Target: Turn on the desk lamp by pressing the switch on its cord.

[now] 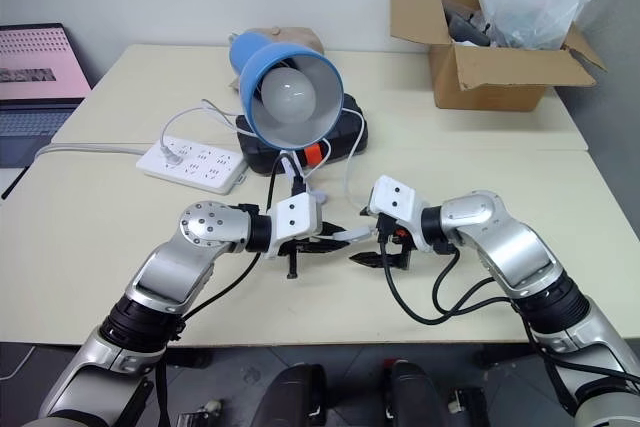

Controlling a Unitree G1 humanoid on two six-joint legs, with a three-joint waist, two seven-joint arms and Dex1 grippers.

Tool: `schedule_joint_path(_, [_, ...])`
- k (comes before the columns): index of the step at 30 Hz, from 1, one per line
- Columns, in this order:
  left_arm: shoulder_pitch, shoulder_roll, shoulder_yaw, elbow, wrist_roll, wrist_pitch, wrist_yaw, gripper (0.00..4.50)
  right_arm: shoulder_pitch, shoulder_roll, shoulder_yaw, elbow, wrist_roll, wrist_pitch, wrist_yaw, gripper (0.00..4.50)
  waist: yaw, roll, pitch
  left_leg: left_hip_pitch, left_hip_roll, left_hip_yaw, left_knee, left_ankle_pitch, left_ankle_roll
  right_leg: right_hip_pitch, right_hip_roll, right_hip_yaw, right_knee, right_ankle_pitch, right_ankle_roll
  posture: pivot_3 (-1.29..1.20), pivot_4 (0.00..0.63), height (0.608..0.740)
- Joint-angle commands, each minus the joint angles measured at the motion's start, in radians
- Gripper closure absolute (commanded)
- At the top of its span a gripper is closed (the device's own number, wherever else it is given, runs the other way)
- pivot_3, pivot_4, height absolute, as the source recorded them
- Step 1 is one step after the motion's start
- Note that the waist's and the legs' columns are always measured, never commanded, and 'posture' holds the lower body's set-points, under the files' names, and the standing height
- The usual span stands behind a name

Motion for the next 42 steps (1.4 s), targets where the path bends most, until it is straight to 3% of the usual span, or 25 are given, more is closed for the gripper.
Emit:
schedule_joint_path(1, [-0.010,0.003,0.010,-0.035,-0.015,-0.010,0.002,4.09,-0.006,0.007,-0.006,-0.001,-0.019,-0.029,0.008,1.26,0.000,0.000,0.000,0.000,0.000,0.000,0.000,0.000,0.000,0.000,0.000,0.000,0.000,0.000,0.000,0.00,0.150,0.740])
schedule_joint_path(11, [-0.014,0.001,0.014,-0.041,-0.022,-0.005,0.005,4.09,-0.005,0.004,0.016,0.030,-0.087,-0.107,0.032,3.49,0.000,0.000,0.000,0.000,0.000,0.000,0.000,0.000,0.000,0.000,0.000,0.000,0.000,0.000,0.000,0.00,0.150,0.740])
schedule_joint_path(26, [-0.011,0.007,0.015,-0.038,-0.018,-0.019,0.002,4.09,-0.008,0.037,-0.031,0.025,-0.061,-0.111,0.061,3.66,0.000,0.000,0.000,0.000,0.000,0.000,0.000,0.000,0.000,0.000,0.000,0.000,0.000,0.000,0.000,0.00,0.150,0.740])
schedule_joint_path(28, [-0.010,0.009,0.014,-0.036,-0.015,-0.024,0.001,4.09,-0.005,0.042,-0.046,0.020,-0.045,-0.114,0.070,2.97,0.000,0.000,0.000,0.000,0.000,0.000,0.000,0.000,0.000,0.000,0.000,0.000,0.000,0.000,0.000,0.00,0.150,0.740])
schedule_joint_path(30, [-0.008,0.013,0.010,-0.032,-0.008,-0.033,0.001,4.09,-0.004,0.042,-0.055,0.011,-0.039,-0.113,0.078,2.74,0.000,0.000,0.000,0.000,0.000,0.000,0.000,0.000,0.000,0.000,0.000,0.000,0.000,0.000,0.000,0.00,0.150,0.740])
schedule_joint_path(37, [-0.008,0.016,-0.022,0.002,0.044,-0.068,0.022,4.09,0.020,-0.025,-0.141,-0.107,0.027,-0.046,0.081,1.09,0.000,0.000,0.000,0.000,0.000,0.000,0.000,0.000,0.000,0.000,0.000,0.000,0.000,0.000,0.000,0.00,0.150,0.740])
schedule_joint_path(42, [-0.013,-0.040,-0.059,0.079,0.105,-0.089,0.096,4.09,0.131,-0.109,-0.267,-0.262,0.090,0.062,0.036,0.03,0.004,0.000,0.000,0.000,0.000,0.000,0.000,0.000,0.000,0.000,0.000,0.000,0.000,0.000,0.000,0.00,0.150,0.740])
